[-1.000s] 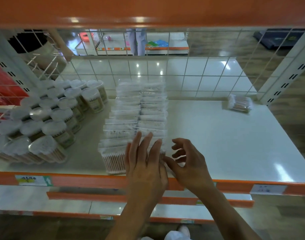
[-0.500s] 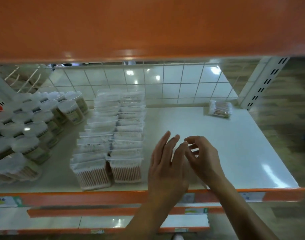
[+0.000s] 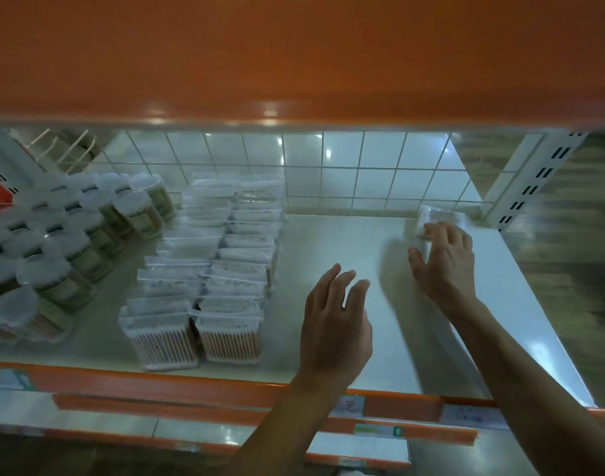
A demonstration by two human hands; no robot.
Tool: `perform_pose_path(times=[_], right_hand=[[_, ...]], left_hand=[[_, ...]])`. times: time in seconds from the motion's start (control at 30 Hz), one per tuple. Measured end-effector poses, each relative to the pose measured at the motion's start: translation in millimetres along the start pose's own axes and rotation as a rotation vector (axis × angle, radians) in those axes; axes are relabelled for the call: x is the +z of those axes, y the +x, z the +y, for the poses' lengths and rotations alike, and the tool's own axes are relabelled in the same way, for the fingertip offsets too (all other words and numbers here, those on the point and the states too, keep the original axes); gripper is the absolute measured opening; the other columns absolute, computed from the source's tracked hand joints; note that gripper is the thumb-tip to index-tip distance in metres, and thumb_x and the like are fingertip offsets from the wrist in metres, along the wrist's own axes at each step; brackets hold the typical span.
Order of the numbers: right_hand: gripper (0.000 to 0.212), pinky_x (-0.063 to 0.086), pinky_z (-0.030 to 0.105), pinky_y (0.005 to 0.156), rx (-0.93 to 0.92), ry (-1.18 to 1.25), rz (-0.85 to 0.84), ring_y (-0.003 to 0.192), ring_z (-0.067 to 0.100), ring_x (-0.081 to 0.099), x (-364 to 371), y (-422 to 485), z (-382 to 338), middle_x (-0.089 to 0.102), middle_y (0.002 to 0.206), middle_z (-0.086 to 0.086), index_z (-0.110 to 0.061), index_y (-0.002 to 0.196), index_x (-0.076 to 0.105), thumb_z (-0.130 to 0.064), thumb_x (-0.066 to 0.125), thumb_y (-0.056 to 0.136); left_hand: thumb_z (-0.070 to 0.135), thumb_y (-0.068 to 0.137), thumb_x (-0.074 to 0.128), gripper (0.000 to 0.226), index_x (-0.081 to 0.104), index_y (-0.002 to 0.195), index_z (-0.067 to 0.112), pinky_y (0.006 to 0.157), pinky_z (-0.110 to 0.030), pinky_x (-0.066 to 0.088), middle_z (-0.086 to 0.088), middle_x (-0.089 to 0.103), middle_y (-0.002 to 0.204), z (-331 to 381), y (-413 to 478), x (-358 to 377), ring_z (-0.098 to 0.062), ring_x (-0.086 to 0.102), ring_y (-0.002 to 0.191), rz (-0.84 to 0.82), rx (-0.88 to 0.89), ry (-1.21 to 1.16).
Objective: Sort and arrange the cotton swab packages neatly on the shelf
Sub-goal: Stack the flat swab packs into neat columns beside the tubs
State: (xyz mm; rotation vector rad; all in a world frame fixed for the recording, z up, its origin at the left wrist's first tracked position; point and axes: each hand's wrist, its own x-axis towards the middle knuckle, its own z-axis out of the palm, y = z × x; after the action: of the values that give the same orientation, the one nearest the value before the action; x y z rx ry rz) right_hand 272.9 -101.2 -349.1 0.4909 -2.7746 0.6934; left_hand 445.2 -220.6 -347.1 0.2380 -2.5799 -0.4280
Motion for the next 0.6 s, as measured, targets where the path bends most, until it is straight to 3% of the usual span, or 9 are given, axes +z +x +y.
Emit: perform_pose_path(times=[0.13, 0.23, 0.4, 0.6], right_hand=[[0.052, 0.021, 0.053, 0.107, 0.032, -0.084, -0.029, 0.136, 0.030, 0.022, 5.0, 16.4, 5.7, 0.037, 0.142, 0.008, -0.013, 0.130, 0.042, -0.033, 0.059, 0.085], [0.055, 0.014, 0.063, 0.105, 0.122, -0.082, -0.091, 0.141, 0.024, 0.012, 7.7, 23.2, 8.8, 0.030, 0.146, 0.000, -0.019, 0.131, 0.039, -0.045, 0.056, 0.085], [0.056, 0.033, 0.049, 0.096, 0.121, -0.015, -0.051, 0.130, 0.030, 0.028, 4.6, 22.6, 7.3, 0.042, 0.136, 0.009, -0.013, 0.119, 0.047, -0.051, 0.061, 0.080], [0.051, 0.034, 0.042, 0.082, 0.167, -0.047, -0.042, 0.119, 0.031, 0.035, -3.1, 24.1, 4.6, 0.048, 0.121, 0.009, -0.011, 0.108, 0.048, -0.049, 0.064, 0.079]], left_hand=[[0.010, 0.074, 0.071, 0.045, 0.059, 0.118, 0.013, 0.103, -0.036, 0.041, -0.006, 0.059, 0.122, -3.0, 5.1, 4.3, -0.026, 0.047, 0.126, 0.008, -0.047, 0.006], [0.011, 0.074, 0.072, 0.045, 0.060, 0.118, 0.013, 0.102, -0.035, 0.041, -0.006, 0.060, 0.122, -2.9, 4.7, 4.9, -0.026, 0.048, 0.124, 0.021, -0.059, 0.009], [0.011, 0.075, 0.072, 0.047, 0.058, 0.119, 0.013, 0.102, -0.035, 0.041, -0.005, 0.060, 0.122, -4.1, 5.4, 7.4, -0.026, 0.048, 0.124, 0.025, -0.100, 0.016], [0.012, 0.073, 0.074, 0.049, 0.057, 0.119, 0.013, 0.100, -0.037, 0.046, -0.007, 0.062, 0.120, -4.4, 4.5, 8.5, -0.026, 0.051, 0.122, 0.033, -0.118, -0.004]])
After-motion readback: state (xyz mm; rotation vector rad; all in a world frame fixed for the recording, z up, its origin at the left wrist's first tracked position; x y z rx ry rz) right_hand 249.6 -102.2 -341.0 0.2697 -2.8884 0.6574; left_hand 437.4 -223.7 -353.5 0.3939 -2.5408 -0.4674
